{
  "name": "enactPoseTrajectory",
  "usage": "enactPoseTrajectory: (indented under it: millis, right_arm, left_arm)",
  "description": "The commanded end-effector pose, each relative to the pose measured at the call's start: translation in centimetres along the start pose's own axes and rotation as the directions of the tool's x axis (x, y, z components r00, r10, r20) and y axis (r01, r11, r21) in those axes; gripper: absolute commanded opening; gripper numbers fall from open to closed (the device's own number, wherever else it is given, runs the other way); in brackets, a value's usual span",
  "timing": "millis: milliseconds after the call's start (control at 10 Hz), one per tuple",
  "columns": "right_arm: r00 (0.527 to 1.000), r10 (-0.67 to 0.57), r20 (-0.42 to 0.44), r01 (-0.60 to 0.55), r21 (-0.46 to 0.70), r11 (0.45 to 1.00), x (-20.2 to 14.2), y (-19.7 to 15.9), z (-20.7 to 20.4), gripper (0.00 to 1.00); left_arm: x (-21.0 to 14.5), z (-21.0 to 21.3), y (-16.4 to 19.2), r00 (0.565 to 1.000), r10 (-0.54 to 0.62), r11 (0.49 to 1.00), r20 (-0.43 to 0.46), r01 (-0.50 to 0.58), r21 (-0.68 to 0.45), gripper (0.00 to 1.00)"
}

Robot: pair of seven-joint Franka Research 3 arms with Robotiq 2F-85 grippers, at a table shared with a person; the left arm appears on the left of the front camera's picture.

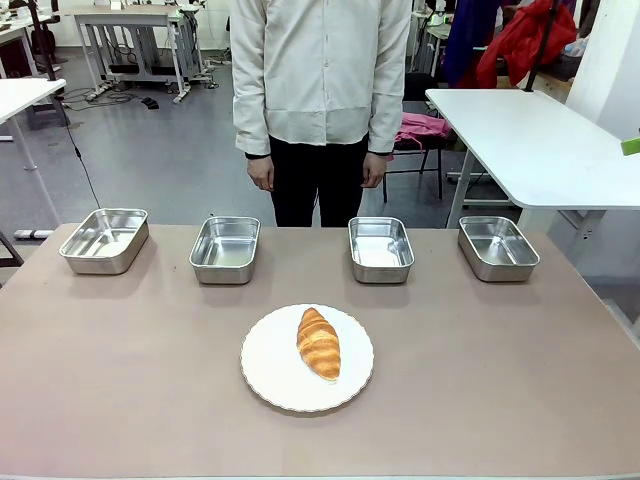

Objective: Place the bread in the container.
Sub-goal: Place the Butter Roll into the Airtight Container indicated by the human.

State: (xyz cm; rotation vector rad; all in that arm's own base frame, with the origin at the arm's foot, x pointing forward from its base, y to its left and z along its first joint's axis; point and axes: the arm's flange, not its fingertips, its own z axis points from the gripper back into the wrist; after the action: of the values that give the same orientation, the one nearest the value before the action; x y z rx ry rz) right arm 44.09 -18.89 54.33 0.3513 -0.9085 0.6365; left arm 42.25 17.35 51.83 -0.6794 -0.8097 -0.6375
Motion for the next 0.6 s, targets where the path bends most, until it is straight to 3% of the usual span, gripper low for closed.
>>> enactPoseTrajectory:
  millis: [0,500]
  right_arm:
    - [1.0,0.001,0.006,-0.001,0.003,1.0,0.07,0.03,-0.04,1.0]
    - [1.0,0.001,0.006,-0.001,0.003,1.0,0.07,0.03,-0.04,1.0]
  left_arm:
    - [-0.16,0.19,0.0,1.0,-0.012,1.0,0.008,0.012,-0.01,1.0]
    - [-0.16,0.19,0.0,1.0,-0.012,1.0,0.008,0.012,-0.01,1.0]
